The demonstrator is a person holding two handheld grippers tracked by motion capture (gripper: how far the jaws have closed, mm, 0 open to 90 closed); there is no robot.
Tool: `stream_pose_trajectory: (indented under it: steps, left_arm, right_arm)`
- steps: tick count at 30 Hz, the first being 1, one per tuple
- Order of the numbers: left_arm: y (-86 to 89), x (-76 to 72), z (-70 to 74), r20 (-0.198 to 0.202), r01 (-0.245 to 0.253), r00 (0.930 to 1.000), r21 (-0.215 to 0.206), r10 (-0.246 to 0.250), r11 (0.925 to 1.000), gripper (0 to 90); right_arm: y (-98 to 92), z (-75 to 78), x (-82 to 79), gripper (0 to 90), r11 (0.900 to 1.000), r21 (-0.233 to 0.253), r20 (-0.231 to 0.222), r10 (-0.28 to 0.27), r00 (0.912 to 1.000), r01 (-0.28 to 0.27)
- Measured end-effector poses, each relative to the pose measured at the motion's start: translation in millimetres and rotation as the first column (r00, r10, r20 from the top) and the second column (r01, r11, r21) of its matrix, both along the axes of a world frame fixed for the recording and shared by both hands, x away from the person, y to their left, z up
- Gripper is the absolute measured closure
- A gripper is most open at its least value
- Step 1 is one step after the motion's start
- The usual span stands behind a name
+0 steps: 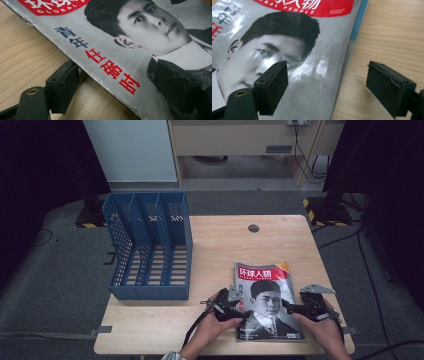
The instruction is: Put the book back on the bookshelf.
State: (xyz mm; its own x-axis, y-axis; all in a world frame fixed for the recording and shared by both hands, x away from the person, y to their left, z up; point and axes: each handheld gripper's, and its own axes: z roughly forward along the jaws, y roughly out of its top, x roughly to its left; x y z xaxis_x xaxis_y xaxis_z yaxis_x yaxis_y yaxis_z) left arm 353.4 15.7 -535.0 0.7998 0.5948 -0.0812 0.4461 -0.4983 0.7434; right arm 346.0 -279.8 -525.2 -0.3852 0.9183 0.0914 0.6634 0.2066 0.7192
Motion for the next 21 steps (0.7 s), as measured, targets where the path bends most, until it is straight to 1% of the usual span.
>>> stream_pose_trajectory:
  steps: [2, 4, 6, 7, 8, 9, 10, 11, 12, 13, 14, 15, 16, 18, 20, 21]
  left_arm:
    - [0.8, 0.2, 0.2, -0.001, -0.004, 1.0000, -0.002, 0.004, 1.0000, 21.0]
    - [2.5, 0.5, 0.3, 0.000, -0.020, 0.9998, -0.012, 0.020, 0.9997, 25.1]
    - [3.2, 0.5, 0.4, 0.000, -0.025, 0.9997, -0.015, 0.025, 0.9996, 28.3]
    - [3.9, 0.7, 0.5, -0.002, -0.030, 0.9996, -0.020, 0.030, 0.9994, 28.3]
    - [5.6, 1.5, 0.6, -0.007, -0.035, 0.9994, -0.031, 0.035, 0.9989, 31.4]
    - [5.6, 1.5, 0.6, -0.007, -0.035, 0.9994, -0.031, 0.035, 0.9989, 33.1]
    - [7.1, 2.2, 0.7, -0.011, -0.041, 0.9991, -0.040, 0.041, 0.9984, 35.6]
    - [8.1, 2.8, 0.7, -0.014, -0.044, 0.9990, -0.044, 0.043, 0.9981, 35.6]
    - [9.3, 3.5, 0.7, -0.021, -0.048, 0.9987, -0.055, 0.047, 0.9973, 38.8]
    - [10.1, 4.1, 0.6, -0.025, -0.050, 0.9985, -0.059, 0.049, 0.9970, 38.8]
    - [11.1, 4.7, 0.6, -0.029, -0.053, 0.9982, -0.066, 0.052, 0.9964, 41.3]
    - [11.4, 5.0, 0.6, -0.033, -0.053, 0.9982, -0.070, 0.051, 0.9961, 41.3]
    - [12.3, 5.7, 0.5, -0.037, -0.051, 0.9982, -0.076, 0.048, 0.9958, 43.3]
    - [13.0, 5.9, 0.6, -0.038, -0.049, 0.9982, -0.079, 0.046, 0.9957, 44.5]
    - [14.3, 6.1, 1.9, -0.034, -0.054, 0.9981, -0.080, 0.051, 0.9953, 47.3]
    - [15.4, 6.6, 2.8, -0.030, -0.055, 0.9982, -0.082, 0.052, 0.9951, 48.4]
  right_arm:
    - [1.4, -0.8, 0.6, 16.9, 1.000, 0.007, -0.009, 0.003, 1.0000, -0.003]
    - [6.0, -4.7, 1.1, 14.7, 0.999, 0.014, -0.032, 0.032, 0.9990, -0.031]
    - [8.7, -5.9, 0.2, 13.5, 0.999, 0.013, -0.028, 0.036, 0.9990, -0.036]
    - [10.6, -6.1, 0.0, 13.5, 0.999, 0.008, -0.025, 0.049, 0.9985, -0.049]
    - [14.3, -6.1, -0.4, 11.3, 0.998, 0.012, -0.031, 0.064, 0.9975, -0.064]
    - [14.3, -6.1, -0.4, 11.3, 0.998, 0.012, -0.031, 0.064, 0.9975, -0.064]
    - [15.6, -6.6, -1.4, 12.5, 0.998, -0.011, -0.025, 0.069, 0.9973, -0.069]
    - [15.6, -6.6, -1.4, 12.5, 0.998, -0.011, -0.025, 0.069, 0.9973, -0.069]
    - [15.7, -5.8, -2.4, 19.1, 0.998, -0.024, -0.021, 0.058, 0.9981, -0.058]
    - [15.7, -5.8, -2.4, 19.1, 0.998, -0.024, -0.021, 0.058, 0.9981, -0.058]
    - [15.2, -5.4, -2.7, 21.3, 0.998, -0.031, -0.019, 0.057, 0.9982, -0.057]
    - [14.5, -4.9, -2.6, 25.8, 0.998, -0.028, -0.013, 0.051, 0.9986, -0.051]
    - [15.6, -4.4, -3.1, 30.8, 0.999, -0.024, -0.010, 0.045, 0.9989, -0.045]
    - [16.5, -4.7, -3.2, 32.1, 0.998, -0.027, -0.003, 0.052, 0.9986, -0.052]
    - [20.1, -4.1, -4.3, 36.5, 0.998, -0.019, -0.009, 0.056, 0.9984, -0.056]
    - [21.4, -4.2, -4.3, 38.7, 0.998, -0.019, -0.002, 0.064, 0.9980, -0.064]
